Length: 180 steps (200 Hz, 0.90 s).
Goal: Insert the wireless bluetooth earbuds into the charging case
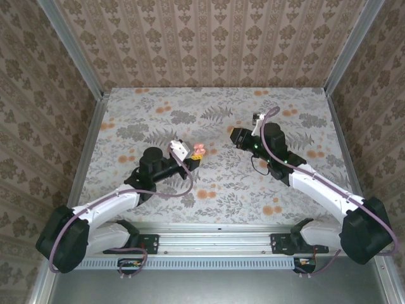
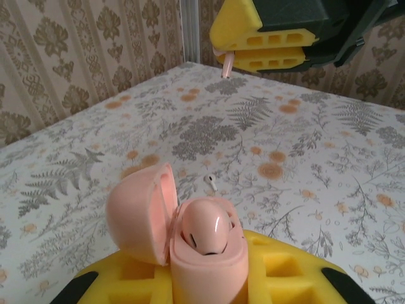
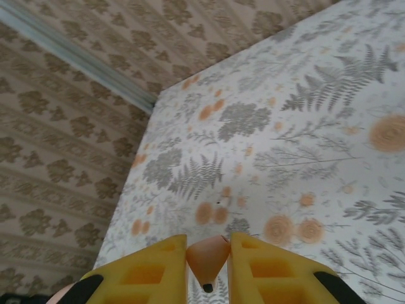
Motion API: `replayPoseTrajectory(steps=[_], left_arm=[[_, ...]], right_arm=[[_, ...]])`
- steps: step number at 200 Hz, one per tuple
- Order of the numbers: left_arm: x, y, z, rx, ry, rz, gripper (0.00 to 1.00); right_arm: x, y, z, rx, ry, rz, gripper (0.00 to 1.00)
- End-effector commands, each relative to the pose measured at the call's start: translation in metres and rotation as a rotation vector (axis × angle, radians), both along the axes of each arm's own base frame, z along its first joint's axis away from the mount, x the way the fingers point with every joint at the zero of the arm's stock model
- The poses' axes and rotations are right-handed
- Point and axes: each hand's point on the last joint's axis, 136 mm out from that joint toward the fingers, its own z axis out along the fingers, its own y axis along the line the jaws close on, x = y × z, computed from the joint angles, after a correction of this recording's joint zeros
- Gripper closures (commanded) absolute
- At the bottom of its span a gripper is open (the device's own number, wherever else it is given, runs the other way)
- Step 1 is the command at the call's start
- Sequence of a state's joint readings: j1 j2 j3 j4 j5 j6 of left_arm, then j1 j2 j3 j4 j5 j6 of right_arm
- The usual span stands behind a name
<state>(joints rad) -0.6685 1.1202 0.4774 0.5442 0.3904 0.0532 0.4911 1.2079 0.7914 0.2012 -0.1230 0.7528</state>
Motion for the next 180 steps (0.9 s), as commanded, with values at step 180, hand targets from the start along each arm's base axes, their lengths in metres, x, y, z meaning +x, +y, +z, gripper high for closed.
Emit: replayPoseTrajectory(steps=[180], left_arm=[[-0.003, -0.04, 0.036, -0.081, -0.23, -0.092, 0.93]], right_arm=[[-0.054, 0.062, 0.044, -0.027, -0.156, 0.291, 0.8]])
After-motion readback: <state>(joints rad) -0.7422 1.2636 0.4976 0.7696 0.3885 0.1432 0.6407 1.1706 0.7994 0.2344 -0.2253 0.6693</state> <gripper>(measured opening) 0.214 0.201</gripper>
